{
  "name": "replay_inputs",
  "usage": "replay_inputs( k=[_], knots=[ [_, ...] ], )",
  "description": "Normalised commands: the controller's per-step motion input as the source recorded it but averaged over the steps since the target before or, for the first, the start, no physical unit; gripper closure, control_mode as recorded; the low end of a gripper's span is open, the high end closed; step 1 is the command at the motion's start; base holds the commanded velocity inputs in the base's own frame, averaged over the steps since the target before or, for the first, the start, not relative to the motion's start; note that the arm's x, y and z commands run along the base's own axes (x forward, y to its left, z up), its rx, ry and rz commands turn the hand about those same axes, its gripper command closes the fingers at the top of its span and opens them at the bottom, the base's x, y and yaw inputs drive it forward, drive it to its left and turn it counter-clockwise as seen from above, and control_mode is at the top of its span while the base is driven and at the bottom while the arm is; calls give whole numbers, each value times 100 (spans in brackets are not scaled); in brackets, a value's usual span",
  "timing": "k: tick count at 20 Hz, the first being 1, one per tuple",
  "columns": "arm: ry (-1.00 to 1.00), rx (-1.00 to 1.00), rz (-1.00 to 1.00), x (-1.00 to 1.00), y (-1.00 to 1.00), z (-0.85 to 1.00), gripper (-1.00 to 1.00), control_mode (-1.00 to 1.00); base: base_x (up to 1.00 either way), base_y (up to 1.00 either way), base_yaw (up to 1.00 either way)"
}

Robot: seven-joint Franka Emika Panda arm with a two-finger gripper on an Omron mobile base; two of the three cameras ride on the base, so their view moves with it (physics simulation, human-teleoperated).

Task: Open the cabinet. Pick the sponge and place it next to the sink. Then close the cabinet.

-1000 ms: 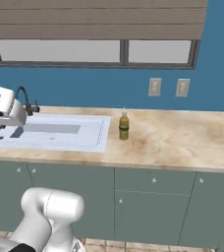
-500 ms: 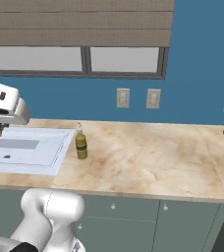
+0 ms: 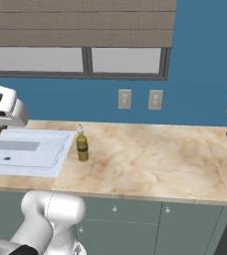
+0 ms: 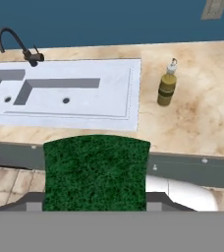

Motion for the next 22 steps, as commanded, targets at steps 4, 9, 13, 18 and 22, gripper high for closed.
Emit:
replay_inputs(
  k=[4,9,13,18,22],
  knots=[
    [0,0,0,0,0,0,100,100,0,0,0],
    [21,-2,-6,44,24,-4,100,-100,0,0,0],
    [38,-1,-5,57,16,-1,100,-100,0,0,0],
    [26,0,0,41,-12,-2,100,-100,0,0,0],
    [4,-4,0,31,-4,-47,100,-100,0,0,0]
  ],
)
